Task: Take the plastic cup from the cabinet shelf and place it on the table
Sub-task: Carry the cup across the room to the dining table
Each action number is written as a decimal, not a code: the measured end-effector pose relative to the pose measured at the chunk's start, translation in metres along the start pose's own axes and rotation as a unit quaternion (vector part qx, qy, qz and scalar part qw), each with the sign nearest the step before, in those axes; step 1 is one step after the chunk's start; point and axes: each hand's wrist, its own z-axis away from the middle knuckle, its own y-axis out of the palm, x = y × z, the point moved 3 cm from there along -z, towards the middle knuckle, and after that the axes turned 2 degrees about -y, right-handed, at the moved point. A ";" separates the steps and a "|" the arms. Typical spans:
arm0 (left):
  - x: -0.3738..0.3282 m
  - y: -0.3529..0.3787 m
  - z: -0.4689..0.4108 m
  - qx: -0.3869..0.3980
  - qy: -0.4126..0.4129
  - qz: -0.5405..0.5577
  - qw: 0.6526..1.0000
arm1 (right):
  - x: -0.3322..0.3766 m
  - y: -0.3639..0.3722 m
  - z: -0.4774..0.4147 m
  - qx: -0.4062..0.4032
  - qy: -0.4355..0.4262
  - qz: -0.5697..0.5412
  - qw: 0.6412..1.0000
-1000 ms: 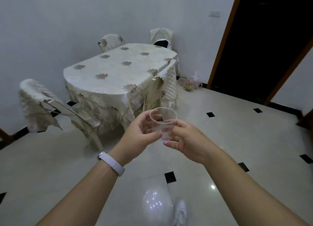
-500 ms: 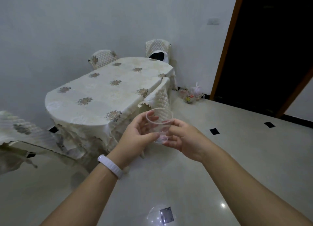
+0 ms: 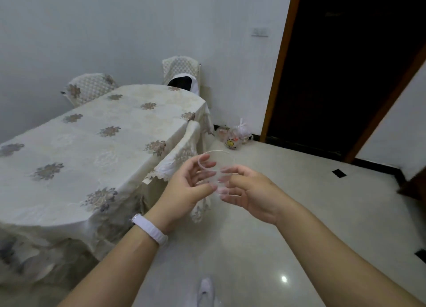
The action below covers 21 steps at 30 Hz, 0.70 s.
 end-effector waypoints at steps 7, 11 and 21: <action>0.024 -0.039 -0.146 0.017 -0.012 0.006 1.000 | 0.041 -0.024 -0.136 -0.026 0.016 -0.015 0.999; 0.030 -0.059 -0.229 0.025 -0.026 0.024 0.999 | 0.072 -0.032 -0.210 -0.054 0.020 -0.002 0.998; 0.037 -0.057 -0.368 0.070 -0.025 0.033 0.997 | 0.128 -0.082 -0.313 -0.091 0.007 -0.003 0.996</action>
